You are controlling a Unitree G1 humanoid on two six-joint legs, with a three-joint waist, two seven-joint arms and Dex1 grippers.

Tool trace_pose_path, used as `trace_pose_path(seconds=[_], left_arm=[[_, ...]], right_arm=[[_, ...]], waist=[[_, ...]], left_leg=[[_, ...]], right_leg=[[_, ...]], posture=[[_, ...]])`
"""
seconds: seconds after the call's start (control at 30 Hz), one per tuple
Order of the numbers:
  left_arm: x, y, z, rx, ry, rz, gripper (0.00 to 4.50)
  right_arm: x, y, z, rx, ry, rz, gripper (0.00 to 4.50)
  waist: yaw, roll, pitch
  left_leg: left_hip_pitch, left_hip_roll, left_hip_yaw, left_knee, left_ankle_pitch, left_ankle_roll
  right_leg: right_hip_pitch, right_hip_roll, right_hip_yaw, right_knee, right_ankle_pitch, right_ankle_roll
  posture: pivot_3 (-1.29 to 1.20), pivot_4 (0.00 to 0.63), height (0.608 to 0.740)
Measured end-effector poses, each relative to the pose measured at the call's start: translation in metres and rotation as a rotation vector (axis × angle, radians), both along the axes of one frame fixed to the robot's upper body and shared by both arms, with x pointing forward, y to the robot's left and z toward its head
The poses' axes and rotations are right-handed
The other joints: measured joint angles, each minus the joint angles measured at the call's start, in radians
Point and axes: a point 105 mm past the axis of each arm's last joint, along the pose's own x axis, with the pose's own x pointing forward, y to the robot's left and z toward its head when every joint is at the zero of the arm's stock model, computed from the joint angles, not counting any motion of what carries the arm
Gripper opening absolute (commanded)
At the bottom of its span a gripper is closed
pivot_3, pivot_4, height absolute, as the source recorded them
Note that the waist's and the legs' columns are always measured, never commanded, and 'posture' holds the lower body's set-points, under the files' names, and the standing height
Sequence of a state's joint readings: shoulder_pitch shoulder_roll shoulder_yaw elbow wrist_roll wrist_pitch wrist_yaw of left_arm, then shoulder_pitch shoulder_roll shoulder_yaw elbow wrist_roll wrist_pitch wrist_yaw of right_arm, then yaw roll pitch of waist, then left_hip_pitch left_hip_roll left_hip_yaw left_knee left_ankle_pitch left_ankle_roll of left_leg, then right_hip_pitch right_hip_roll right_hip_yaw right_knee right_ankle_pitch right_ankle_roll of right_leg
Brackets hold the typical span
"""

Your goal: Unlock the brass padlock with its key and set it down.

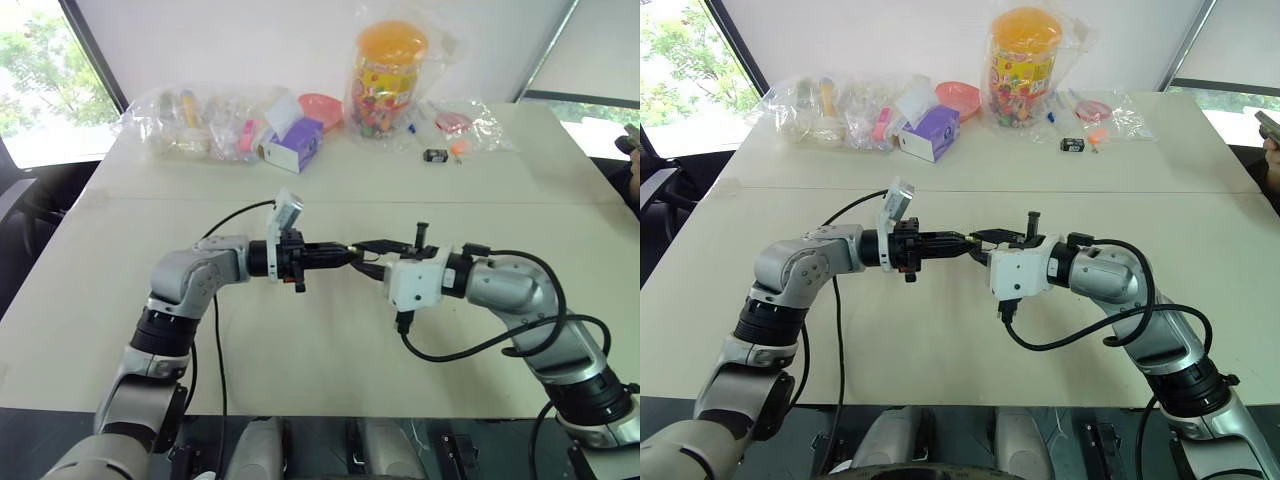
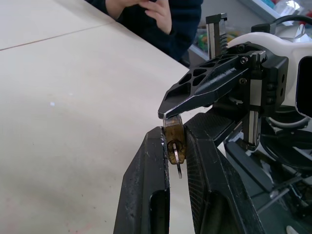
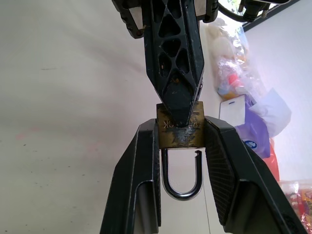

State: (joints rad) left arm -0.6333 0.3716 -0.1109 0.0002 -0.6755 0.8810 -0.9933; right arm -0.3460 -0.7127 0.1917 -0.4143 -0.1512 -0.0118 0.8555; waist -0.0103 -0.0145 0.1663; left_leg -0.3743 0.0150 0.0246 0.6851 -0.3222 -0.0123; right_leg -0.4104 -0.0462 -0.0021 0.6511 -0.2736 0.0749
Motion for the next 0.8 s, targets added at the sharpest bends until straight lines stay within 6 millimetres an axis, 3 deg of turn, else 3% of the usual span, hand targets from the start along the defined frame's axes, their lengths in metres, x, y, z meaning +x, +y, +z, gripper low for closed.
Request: trace_pose_path(seconds=[0.2,0.23,0.33,0.43,0.63,0.8], left_arm=[[-0.001,0.002,0.000,0.005,0.000,-0.007,0.00],[-0.001,0.002,0.000,0.006,-0.001,-0.008,0.00],[-0.001,0.004,0.000,0.009,-0.003,-0.015,0.00],[-0.001,0.007,0.001,0.015,-0.011,-0.011,0.00],[-0.001,0.008,0.002,0.012,-0.024,-0.018,0.00],[0.001,0.008,0.003,0.011,-0.025,-0.019,0.00]], right_arm=[[0.000,-0.001,-0.003,0.001,0.055,-0.009,4.18],[-0.001,-0.001,-0.004,-0.003,0.070,-0.009,4.44],[-0.003,-0.012,-0.009,-0.009,0.178,-0.046,4.44],[-0.002,-0.027,-0.002,0.093,0.315,-0.118,3.38],[-0.008,-0.028,0.022,0.263,0.443,-0.134,0.12],[-0.010,-0.021,0.025,0.307,0.481,-0.126,0.02]], waist=[[0.000,0.000,0.000],[0.000,0.000,0.000],[0.002,0.000,0.000],[0.002,0.000,0.000],[-0.001,0.000,0.000],[0.002,0.000,0.000]], left_leg=[[0.000,0.000,0.000,0.000,0.000,0.000],[0.000,0.000,0.000,0.000,0.000,0.000],[0.000,0.000,0.000,0.000,0.000,0.000],[0.000,0.000,0.000,0.000,0.000,0.000],[0.000,0.001,0.000,0.000,0.000,0.000],[0.000,0.000,0.000,0.000,0.000,0.000]], right_leg=[[0.000,0.000,0.000,0.000,0.000,0.000],[0.000,0.000,0.000,0.000,0.000,0.000],[0.000,0.000,0.000,0.000,0.000,0.000],[0.000,-0.001,0.000,0.000,0.000,0.000],[0.000,-0.001,0.000,0.000,0.000,0.000],[0.000,-0.002,0.000,-0.001,0.000,0.000]], posture=[[0.00,0.150,0.740],[0.00,0.150,0.740],[0.00,0.150,0.740],[0.00,0.150,0.740],[0.00,0.150,0.740],[0.00,0.150,0.740]])
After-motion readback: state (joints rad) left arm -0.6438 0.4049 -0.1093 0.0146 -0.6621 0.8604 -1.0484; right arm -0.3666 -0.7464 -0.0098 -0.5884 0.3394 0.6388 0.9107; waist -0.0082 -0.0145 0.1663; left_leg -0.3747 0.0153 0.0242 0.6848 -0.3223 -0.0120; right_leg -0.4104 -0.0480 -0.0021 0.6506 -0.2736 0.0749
